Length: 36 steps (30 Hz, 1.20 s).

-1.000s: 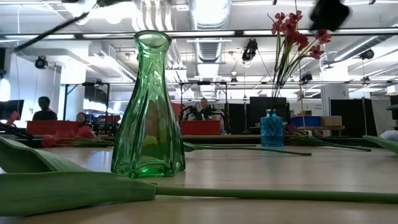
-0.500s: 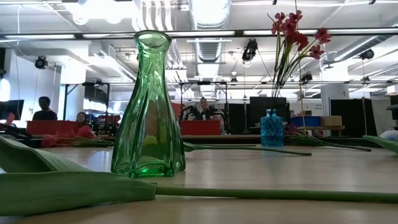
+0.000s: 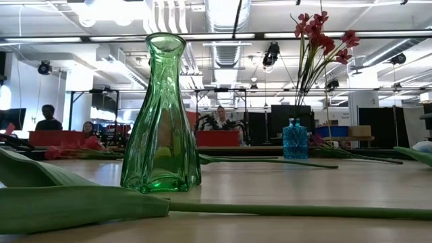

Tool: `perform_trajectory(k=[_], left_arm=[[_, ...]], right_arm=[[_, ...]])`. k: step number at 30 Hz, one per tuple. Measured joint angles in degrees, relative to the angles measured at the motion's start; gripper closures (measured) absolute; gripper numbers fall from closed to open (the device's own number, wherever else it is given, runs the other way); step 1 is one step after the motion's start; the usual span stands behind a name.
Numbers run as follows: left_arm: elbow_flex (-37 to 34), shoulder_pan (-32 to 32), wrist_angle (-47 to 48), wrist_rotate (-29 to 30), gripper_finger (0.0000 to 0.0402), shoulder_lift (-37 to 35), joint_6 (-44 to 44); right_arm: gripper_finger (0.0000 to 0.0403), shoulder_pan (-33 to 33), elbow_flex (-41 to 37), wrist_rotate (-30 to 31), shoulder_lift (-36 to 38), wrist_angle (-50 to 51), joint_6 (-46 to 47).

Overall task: Sort flowers into vase by color
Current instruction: Put the bottom purple flowers into the blue vase

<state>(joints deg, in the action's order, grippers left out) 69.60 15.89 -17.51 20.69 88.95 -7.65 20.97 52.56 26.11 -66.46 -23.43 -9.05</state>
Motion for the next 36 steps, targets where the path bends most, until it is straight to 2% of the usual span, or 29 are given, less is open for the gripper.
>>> perform_trajectory(k=[3,6,15,17,22,26,32,36], left_arm=[[0.00,-0.65,-1.02,-0.02,0.0401,0.65,0.05],[0.00,-1.06,-1.47,0.04,0.0401,1.09,0.18],[0.00,-1.02,-3.50,0.13,0.0380,1.85,-0.14],[0.00,-1.02,-3.50,0.17,0.0376,1.85,-0.01],[0.00,-1.06,-3.19,0.24,0.0355,1.46,1.34],[0.02,-1.11,0.66,0.36,0.0303,-0.14,2.22],[0.02,-1.15,14.98,2.97,0.0204,-6.04,4.57],[0.02,-1.15,25.21,5.55,0.0168,-10.63,8.78]], right_arm=[[0.0088,0.00,0.00,-1.48,-0.04,0.09,1.03],[0.0127,0.00,0.00,-1.63,-0.02,0.06,1.96],[0.0345,-0.24,0.00,-1.92,-0.02,0.01,2.94],[0.0378,-0.24,0.00,-2.06,0.00,0.03,2.43],[0.0383,-0.38,0.00,-2.08,0.52,0.22,2.86],[0.0383,-0.72,-0.02,-0.77,1.18,0.45,2.36],[0.0384,-2.75,-0.04,9.22,4.15,3.35,-0.69],[0.0385,-7.62,-0.04,19.59,6.78,7.38,-2.25]])
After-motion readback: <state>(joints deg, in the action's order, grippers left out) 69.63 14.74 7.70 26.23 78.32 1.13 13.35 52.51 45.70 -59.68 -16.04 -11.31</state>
